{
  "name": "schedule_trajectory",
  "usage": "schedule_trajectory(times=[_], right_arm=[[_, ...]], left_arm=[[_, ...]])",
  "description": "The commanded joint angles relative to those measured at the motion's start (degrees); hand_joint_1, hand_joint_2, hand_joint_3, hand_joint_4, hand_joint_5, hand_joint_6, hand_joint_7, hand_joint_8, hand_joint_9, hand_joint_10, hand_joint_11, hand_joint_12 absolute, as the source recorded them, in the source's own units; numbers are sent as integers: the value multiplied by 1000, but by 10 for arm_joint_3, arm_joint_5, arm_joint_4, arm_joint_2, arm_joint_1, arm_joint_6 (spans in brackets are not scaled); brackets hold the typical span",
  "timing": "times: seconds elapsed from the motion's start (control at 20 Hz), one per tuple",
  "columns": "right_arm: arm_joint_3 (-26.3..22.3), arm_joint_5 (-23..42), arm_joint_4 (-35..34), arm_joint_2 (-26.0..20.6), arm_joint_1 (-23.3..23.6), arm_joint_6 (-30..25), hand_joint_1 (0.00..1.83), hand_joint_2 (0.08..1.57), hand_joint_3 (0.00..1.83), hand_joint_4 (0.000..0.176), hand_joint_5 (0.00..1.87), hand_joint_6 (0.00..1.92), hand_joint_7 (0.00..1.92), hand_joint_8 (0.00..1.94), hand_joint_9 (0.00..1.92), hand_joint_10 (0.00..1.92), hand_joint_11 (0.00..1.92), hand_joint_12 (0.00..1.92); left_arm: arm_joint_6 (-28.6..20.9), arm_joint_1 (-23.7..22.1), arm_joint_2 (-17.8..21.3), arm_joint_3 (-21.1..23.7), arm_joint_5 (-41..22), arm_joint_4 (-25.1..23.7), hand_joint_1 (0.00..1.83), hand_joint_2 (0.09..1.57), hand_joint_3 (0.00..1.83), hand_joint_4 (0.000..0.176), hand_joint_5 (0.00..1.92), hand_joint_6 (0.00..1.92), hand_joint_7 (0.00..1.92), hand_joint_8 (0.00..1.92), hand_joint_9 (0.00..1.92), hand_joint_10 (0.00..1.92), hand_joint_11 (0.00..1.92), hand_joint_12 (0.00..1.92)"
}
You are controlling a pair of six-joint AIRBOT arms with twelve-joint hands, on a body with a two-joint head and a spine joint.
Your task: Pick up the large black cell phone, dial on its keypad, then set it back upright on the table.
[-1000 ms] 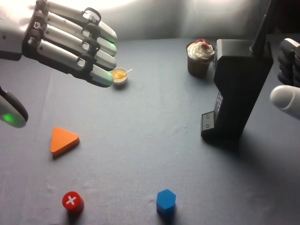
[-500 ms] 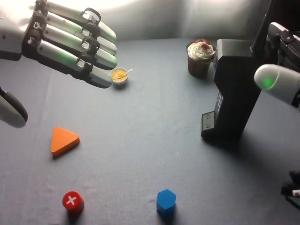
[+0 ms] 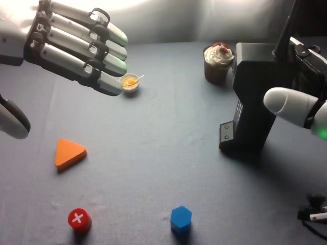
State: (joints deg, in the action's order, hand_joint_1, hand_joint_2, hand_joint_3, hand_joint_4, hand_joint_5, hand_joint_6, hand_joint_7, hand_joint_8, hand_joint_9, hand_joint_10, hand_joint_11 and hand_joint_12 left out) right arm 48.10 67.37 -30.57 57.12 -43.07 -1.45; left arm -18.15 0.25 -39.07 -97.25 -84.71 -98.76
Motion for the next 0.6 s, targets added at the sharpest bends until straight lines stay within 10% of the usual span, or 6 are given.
schedule_trajectory(times=[0.0, 0.55], right_arm=[[3, 66, 18, -3, 3, -8, 897, 984, 1, 0, 0, 0, 0, 0, 0, 0, 37, 29], [23, 50, 18, 9, 22, -8, 902, 980, 0, 0, 20, 6, 0, 0, 3, 1, 54, 66]], left_arm=[[-3, -17, 7, 0, -12, 64, 0, 1142, 0, 52, 174, 1, 161, 0, 140, 0, 0, 272], [-8, -18, 6, 0, -13, 64, 0, 1134, 0, 54, 183, 1, 173, 3, 164, 5, 0, 309]])
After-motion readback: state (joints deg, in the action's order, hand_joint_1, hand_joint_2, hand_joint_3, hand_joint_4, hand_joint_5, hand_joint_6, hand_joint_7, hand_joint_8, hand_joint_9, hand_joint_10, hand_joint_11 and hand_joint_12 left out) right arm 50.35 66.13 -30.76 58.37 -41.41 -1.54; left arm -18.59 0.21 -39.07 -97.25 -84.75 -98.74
